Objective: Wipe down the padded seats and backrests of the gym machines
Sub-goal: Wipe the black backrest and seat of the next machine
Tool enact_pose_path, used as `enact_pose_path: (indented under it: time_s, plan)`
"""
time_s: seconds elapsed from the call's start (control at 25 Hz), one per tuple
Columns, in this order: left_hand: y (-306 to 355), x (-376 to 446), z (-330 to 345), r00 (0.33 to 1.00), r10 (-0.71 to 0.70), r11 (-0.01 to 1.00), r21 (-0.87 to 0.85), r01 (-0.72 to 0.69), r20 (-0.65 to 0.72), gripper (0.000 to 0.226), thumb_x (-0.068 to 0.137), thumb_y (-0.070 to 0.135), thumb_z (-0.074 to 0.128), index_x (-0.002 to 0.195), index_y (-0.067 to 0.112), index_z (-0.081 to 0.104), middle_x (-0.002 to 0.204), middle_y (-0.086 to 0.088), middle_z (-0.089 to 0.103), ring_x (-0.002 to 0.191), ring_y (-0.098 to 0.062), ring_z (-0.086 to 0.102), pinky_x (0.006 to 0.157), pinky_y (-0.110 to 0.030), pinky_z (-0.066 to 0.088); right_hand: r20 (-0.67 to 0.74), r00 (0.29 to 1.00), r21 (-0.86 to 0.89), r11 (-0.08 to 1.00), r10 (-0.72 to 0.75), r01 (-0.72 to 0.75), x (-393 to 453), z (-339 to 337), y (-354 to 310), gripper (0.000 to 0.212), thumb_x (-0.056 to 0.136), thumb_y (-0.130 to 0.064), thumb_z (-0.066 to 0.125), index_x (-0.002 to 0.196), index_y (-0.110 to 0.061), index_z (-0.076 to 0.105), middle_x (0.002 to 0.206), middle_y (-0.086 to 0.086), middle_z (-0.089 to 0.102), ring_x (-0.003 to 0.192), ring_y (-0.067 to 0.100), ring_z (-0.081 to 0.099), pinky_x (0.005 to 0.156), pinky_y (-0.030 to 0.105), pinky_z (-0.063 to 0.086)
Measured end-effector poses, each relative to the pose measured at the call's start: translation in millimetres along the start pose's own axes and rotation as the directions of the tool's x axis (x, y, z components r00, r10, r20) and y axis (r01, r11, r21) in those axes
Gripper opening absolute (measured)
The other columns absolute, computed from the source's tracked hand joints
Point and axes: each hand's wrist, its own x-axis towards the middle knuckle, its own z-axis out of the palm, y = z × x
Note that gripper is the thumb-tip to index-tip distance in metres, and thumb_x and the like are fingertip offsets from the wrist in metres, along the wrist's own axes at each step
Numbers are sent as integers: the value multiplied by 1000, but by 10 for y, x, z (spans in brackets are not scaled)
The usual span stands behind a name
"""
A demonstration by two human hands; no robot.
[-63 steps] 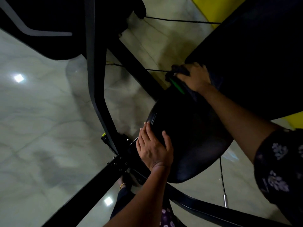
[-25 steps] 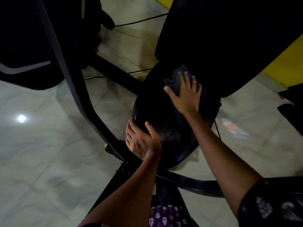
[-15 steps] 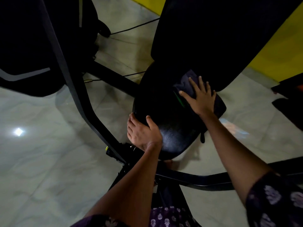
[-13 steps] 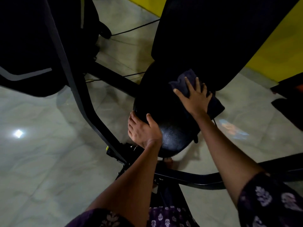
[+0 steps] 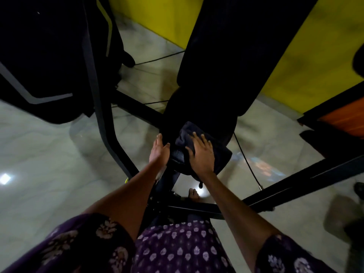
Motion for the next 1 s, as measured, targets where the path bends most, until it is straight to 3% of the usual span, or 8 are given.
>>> enact_pose_path:
  time_s: [0.16, 0.28, 0.36, 0.48, 0.64, 0.84, 1.0]
  plan:
    - [-17, -308, -182, 992, -17, 1000, 13, 16, 124, 45, 99, 16, 41, 144, 12, 34, 144, -15, 41, 126, -33, 45, 103, -40, 39, 154, 985, 28, 997, -74, 70, -236, -231, -6, 45, 96, -16, 46, 141, -15, 42, 147, 8, 42, 139, 24, 33, 110, 36, 28]
    - [63, -623, -337, 979, 49, 993, 100, -70, 200, 37, 95, 8, 42, 131, 2, 44, 130, -17, 49, 119, -35, 49, 90, -35, 43, 324, 946, 34, 999, -20, 9, -178, -590, -74, 41, 95, -21, 52, 136, -18, 50, 136, 9, 54, 125, 30, 50, 93, 38, 41]
    - [177, -793, -448, 961, 131, 964, 196, -181, 242, 42, 95, 9, 43, 136, 1, 41, 136, -19, 44, 124, -33, 45, 95, -33, 37, 396, 918, 78, 997, -8, -25, -197, -775, -121, 40, 94, -26, 56, 132, -14, 53, 131, 12, 58, 120, 32, 53, 90, 38, 43]
    - [359, -899, -650, 945, 191, 927, 268, -263, 267, 50, 97, 15, 45, 144, 5, 32, 146, -16, 35, 132, -30, 38, 104, -31, 31, 341, 940, 220, 972, 0, -80, -302, -1036, -198, 42, 94, -23, 58, 132, -7, 52, 129, 15, 58, 120, 30, 54, 91, 35, 43]
    - [619, -1012, -965, 927, 268, 914, 234, -331, 263, 42, 95, 15, 52, 135, 4, 45, 137, -15, 49, 124, -28, 48, 103, -31, 38, 206, 978, 304, 950, 4, -68, -485, -1520, -324, 42, 95, -19, 56, 135, -8, 48, 127, 16, 59, 116, 31, 55, 81, 28, 39]
    - [1042, -1271, -1098, 872, 389, 867, 202, -456, 296, 31, 94, 17, 53, 124, 10, 55, 117, -8, 63, 110, -22, 57, 81, -20, 38, 78, 992, 382, 916, 95, -118, -727, -2055, -381, 36, 94, -17, 58, 129, -8, 55, 124, 15, 61, 116, 30, 56, 78, 23, 38]
    - [1364, -1518, -1061, 782, 510, 764, 230, -603, 357, 26, 95, 16, 52, 120, 11, 60, 118, -5, 63, 111, -19, 56, 82, -18, 37, -17, 990, 376, 918, 140, -123, -942, -2418, -413, 36, 94, -19, 57, 129, -8, 55, 125, 13, 61, 114, 26, 56, 80, 23, 38]
